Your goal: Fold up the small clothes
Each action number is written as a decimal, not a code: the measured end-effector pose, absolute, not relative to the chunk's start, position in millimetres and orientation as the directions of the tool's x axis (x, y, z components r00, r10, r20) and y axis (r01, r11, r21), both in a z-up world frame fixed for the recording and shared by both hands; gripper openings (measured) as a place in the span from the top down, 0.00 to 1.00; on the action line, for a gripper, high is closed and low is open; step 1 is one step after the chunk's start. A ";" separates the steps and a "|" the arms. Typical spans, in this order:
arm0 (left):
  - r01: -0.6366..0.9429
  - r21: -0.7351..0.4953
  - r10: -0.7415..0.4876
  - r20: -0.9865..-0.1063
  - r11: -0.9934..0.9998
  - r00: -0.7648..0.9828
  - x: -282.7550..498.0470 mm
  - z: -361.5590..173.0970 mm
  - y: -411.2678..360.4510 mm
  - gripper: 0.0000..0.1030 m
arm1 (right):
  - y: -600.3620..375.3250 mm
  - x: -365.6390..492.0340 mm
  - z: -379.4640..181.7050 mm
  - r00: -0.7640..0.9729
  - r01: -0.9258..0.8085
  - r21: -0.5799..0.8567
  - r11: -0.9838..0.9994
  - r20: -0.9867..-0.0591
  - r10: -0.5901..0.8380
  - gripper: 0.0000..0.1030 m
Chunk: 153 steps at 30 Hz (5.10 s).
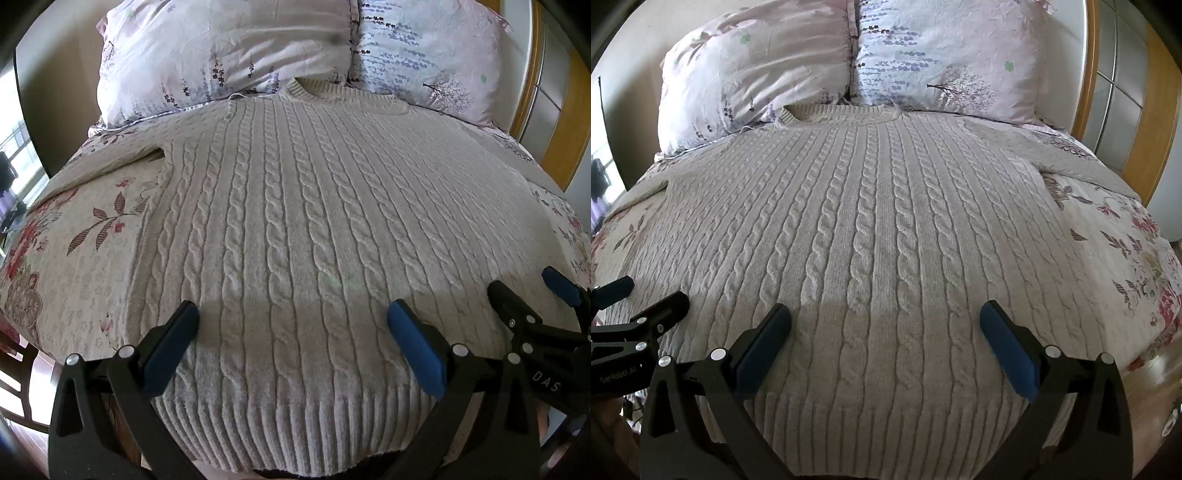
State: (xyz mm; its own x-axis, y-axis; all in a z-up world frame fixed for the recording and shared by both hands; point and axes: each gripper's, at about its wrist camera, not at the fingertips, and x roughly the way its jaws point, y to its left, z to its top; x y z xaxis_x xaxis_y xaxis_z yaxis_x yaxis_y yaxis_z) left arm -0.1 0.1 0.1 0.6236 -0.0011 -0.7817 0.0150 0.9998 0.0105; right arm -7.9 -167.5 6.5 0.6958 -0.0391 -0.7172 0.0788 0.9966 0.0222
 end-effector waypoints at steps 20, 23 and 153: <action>0.015 0.012 0.000 -0.780 1.000 0.625 -0.2 0.2 0.0 0.02 | -168.8 -8.0 6.8 0.695 0.078 0.024 0.997 -0.718 -0.038 0.01; 0.015 0.012 0.000 -0.780 1.000 0.625 -0.1 0.2 0.0 0.02 | -168.9 -8.0 7.1 0.696 0.078 0.024 0.997 -0.717 -0.038 0.01; 0.167 -0.324 -0.346 -0.645 0.931 0.681 196.3 26.4 30.5 0.02 | -491.8 142.7 37.2 0.731 0.579 0.516 0.631 -0.671 -0.122 0.90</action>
